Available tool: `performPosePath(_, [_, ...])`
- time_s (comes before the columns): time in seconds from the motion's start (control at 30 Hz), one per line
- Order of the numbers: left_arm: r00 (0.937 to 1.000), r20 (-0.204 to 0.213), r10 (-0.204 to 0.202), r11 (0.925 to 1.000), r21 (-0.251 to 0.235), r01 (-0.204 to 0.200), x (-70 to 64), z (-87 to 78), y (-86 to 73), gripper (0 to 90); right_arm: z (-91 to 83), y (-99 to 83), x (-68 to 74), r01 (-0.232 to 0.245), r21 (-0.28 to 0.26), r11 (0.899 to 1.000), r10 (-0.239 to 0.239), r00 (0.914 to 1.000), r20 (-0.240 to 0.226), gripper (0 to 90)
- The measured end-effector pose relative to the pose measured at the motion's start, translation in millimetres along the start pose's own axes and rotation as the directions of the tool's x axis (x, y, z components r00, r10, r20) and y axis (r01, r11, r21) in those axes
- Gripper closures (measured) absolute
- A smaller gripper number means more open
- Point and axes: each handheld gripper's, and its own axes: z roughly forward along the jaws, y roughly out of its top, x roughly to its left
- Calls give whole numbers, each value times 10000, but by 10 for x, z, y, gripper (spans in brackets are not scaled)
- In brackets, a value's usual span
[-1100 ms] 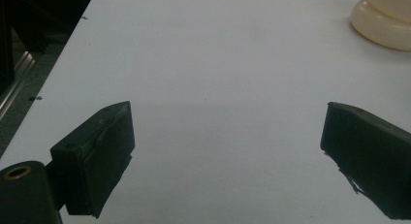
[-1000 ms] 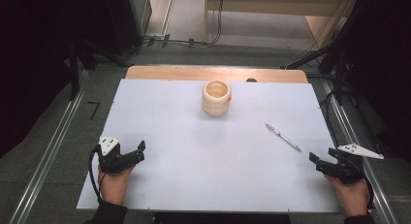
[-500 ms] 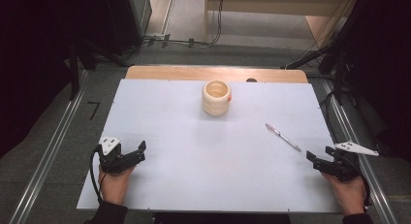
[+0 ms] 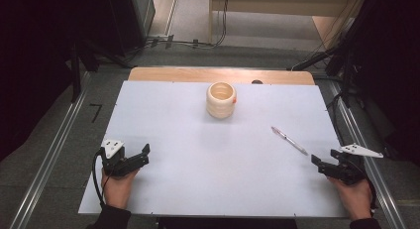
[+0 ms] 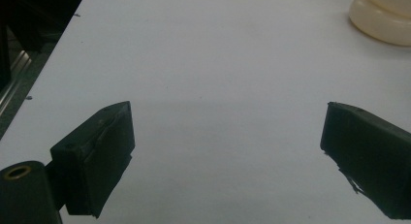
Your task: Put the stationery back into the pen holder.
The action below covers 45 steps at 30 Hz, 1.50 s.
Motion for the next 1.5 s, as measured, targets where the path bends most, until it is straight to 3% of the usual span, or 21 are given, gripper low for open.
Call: performPosePath(1.5, [10000, -8, 0, 10000, 15, 0, 5, -9, -5, 59, 190, 111, 127, 576, 361, 9977, -574, 9983, -80, 202])
